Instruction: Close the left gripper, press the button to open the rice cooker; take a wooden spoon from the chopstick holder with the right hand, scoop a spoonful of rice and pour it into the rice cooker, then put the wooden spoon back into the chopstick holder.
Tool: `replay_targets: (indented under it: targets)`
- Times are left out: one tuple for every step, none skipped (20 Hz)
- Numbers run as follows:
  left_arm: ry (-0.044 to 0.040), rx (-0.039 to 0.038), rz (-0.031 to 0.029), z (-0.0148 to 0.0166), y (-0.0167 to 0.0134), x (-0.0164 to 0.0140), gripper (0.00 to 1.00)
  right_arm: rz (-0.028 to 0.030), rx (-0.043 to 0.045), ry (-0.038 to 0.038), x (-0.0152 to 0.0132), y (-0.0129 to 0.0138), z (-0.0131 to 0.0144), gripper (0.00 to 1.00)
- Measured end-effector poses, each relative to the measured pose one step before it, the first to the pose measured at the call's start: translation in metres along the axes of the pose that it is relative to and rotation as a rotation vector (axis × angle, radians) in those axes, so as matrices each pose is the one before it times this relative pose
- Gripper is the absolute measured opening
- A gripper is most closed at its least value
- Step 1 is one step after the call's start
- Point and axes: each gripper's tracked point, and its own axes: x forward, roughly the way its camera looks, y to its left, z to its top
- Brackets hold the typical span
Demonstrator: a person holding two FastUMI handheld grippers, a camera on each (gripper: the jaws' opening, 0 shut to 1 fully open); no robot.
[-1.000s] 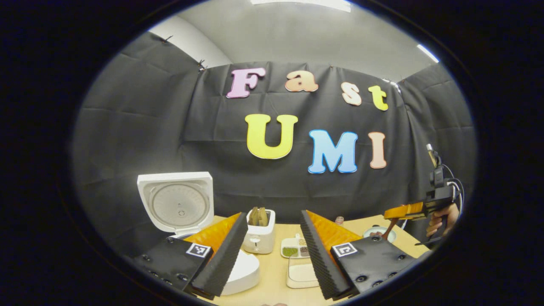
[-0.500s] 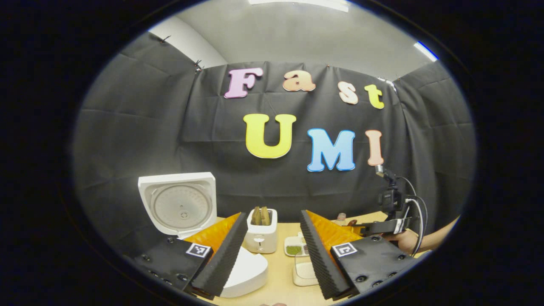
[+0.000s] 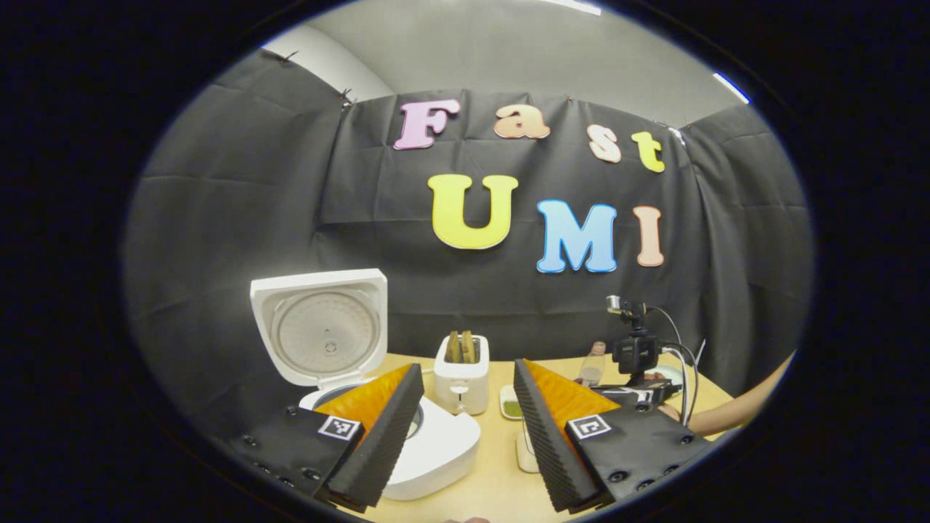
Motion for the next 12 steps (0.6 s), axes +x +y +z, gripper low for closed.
replay_targets:
  targets:
    - [0.00233, -0.00460, 0.00260, -0.00282, 0.00288, -0.00041, 0.88, 0.01936, 0.03123, 0.00406, -0.00215, 0.00517, -0.00407, 0.10]
    - [0.00309, -0.00003, 0.00729, -0.00025, 0.00321, -0.00039, 0.89, 0.01529, 0.04064, 0.00297, -0.00204, 0.00520, -0.00352, 0.10]
    - [0.00008, -0.00206, 0.00729, -0.00163, 0.00362, -0.00143, 0.89, 0.01392, 0.04617, 0.00681, -0.00338, 0.00432, -0.00444, 0.10]
    - [0.00015, -0.00471, 0.00094, -0.00072, 0.00021, -0.00178, 0.88, 0.00811, 0.03648, 0.00458, -0.00193, 0.00172, -0.00225, 0.10]
    - [-0.00088, -0.00292, 0.00084, 0.00002, -0.00060, -0.00114, 0.89, 0.00540, 0.03712, -0.00109, -0.00112, -0.00052, -0.00121, 0.10]
    - [0.00055, -0.00025, -0.00203, -0.00050, -0.00061, -0.00126, 0.89, 0.00370, 0.05056, 0.00449, -0.00281, -0.00267, -0.00056, 0.10]
    - [0.00094, 0.00219, -0.00350, 0.00013, -0.00153, -0.00052, 0.88, 0.00100, 0.06200, 0.00394, -0.00283, -0.00454, 0.00049, 0.10]
    - [-0.00114, 0.00252, -0.00318, 0.00036, -0.00065, -0.00085, 0.89, 0.00558, 0.07817, -0.00456, -0.00434, -0.00609, 0.00353, 0.10]
    - [-0.00293, 0.00255, -0.00287, 0.00174, -0.00059, -0.00110, 0.89, 0.00554, 0.07970, -0.00824, -0.00530, -0.00762, 0.00532, 0.10]
    - [-0.00577, 0.00014, -0.00354, 0.00229, -0.00069, -0.00038, 0.90, 0.01060, 0.07646, -0.01511, -0.00605, -0.00759, 0.00682, 0.10]
    - [-0.00527, -0.00245, -0.00227, 0.00109, -0.00013, -0.00202, 0.89, 0.01610, 0.07752, -0.01890, -0.00595, -0.00529, 0.00779, 0.10]
    - [-0.00338, -0.00286, -0.00316, 0.00117, -0.00045, -0.00132, 0.89, 0.01675, 0.07189, -0.02457, -0.00690, -0.00282, 0.01102, 0.10]
